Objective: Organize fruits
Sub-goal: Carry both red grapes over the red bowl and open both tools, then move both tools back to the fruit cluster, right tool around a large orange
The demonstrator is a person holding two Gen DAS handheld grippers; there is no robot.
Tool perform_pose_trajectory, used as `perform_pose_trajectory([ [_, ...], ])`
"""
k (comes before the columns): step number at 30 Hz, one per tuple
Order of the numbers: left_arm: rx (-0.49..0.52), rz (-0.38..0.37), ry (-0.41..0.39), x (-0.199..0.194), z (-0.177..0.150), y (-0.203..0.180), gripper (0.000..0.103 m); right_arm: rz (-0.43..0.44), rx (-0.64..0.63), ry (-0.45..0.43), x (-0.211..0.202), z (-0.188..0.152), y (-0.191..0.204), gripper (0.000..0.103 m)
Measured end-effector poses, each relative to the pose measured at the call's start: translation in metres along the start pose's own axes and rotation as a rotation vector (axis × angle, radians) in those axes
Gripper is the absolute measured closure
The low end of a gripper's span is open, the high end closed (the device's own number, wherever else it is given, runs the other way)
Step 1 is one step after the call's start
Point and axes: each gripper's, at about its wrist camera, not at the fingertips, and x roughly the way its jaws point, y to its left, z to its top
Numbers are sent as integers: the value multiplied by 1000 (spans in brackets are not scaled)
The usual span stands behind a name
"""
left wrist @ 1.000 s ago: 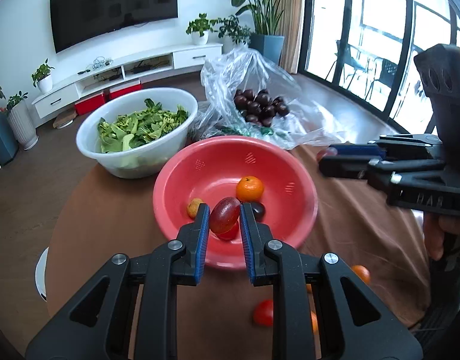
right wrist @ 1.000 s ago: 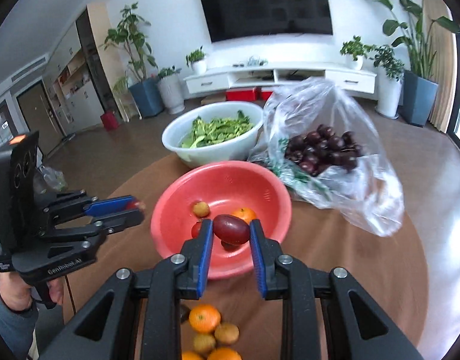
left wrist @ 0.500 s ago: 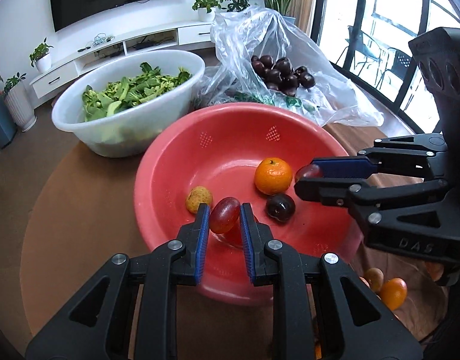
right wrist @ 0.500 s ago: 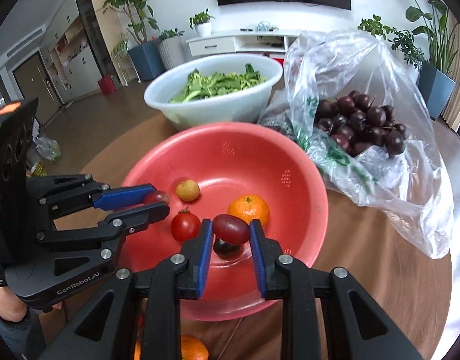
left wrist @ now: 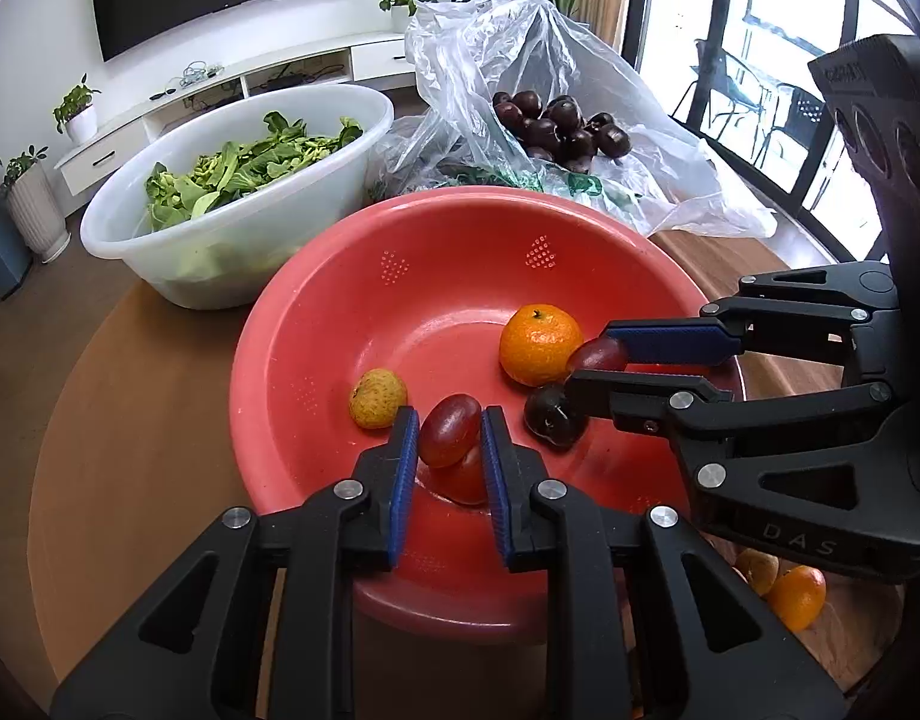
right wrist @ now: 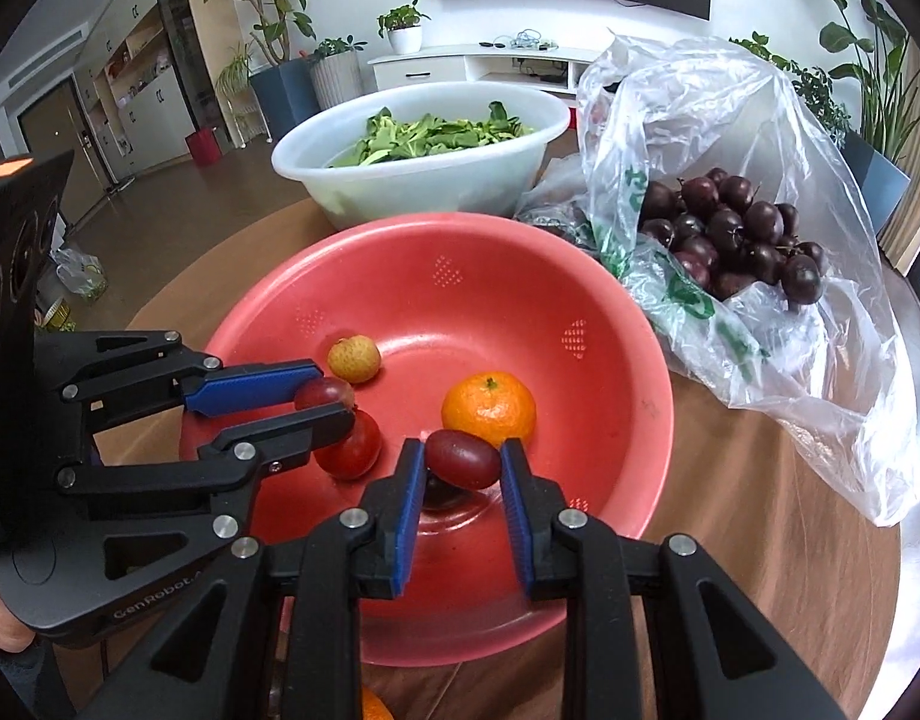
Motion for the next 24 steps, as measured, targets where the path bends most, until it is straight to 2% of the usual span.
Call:
perform_pose_trajectory([
  [5, -3, -1, 6, 1, 0, -1, 82, -10, -14, 1, -1, -1, 2, 74],
  [12, -5, 8, 5, 1, 1, -1, 80, -30, -26, -3, -4, -1, 1, 59],
  [15, -5, 12, 3, 0, 1, -2, 71, -39, -32, -11, -9, -3, 0, 59],
  [17, -11, 25, -9, -3, 1, -1, 52, -49, -32, -19, -15, -5, -1, 59],
  [20, -26, 13, -24, -8, 0, 2, 35, -47, -18, -39, -26, -8, -5, 59],
  [24, -17, 12, -34, -17, -2, -2, 33, -49, -15, -64, -43, -12, -5, 59],
])
